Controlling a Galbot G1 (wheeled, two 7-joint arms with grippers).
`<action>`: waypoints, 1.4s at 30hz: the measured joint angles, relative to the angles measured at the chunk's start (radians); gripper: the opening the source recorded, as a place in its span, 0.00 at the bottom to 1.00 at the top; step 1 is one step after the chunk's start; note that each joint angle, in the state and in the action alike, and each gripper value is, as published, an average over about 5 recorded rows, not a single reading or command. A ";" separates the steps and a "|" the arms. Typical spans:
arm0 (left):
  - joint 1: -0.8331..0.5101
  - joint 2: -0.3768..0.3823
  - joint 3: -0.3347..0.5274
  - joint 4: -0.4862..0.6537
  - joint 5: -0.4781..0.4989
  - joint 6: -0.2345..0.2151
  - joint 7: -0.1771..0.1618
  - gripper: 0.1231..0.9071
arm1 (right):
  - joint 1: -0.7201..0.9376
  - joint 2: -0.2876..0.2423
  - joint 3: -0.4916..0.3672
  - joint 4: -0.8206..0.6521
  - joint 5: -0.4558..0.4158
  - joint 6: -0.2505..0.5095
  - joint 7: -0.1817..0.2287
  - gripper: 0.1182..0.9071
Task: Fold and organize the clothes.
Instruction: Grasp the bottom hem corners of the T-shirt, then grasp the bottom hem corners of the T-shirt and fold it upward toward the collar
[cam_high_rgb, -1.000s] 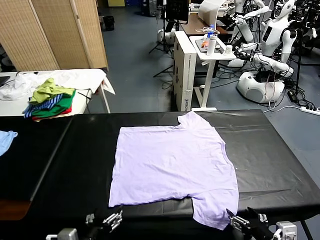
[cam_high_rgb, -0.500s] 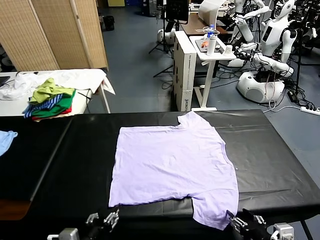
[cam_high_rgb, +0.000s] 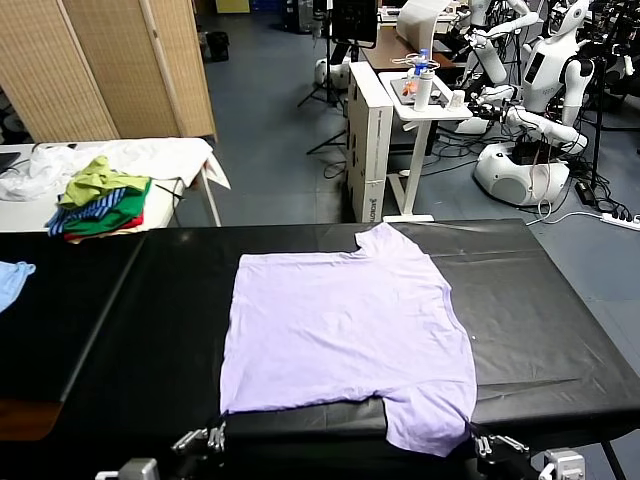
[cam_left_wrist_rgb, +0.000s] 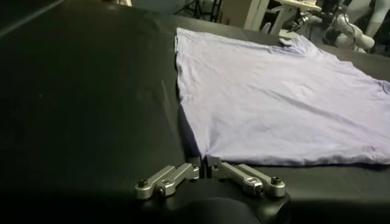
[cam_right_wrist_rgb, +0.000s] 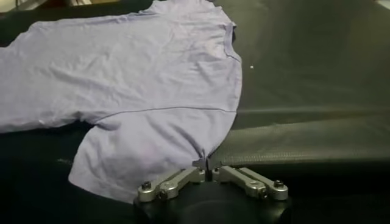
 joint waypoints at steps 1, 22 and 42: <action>0.009 0.003 -0.004 -0.007 0.001 -0.001 -0.004 0.04 | -0.006 0.002 0.000 0.007 0.000 -0.001 0.002 0.03; 0.038 -0.042 -0.045 -0.088 -0.051 -0.082 -0.020 0.03 | 0.242 -0.100 -0.038 -0.091 0.090 0.147 -0.060 0.03; -0.230 -0.006 0.002 0.108 0.012 -0.101 -0.017 0.03 | 0.642 -0.107 -0.270 -0.392 0.011 0.178 -0.031 0.03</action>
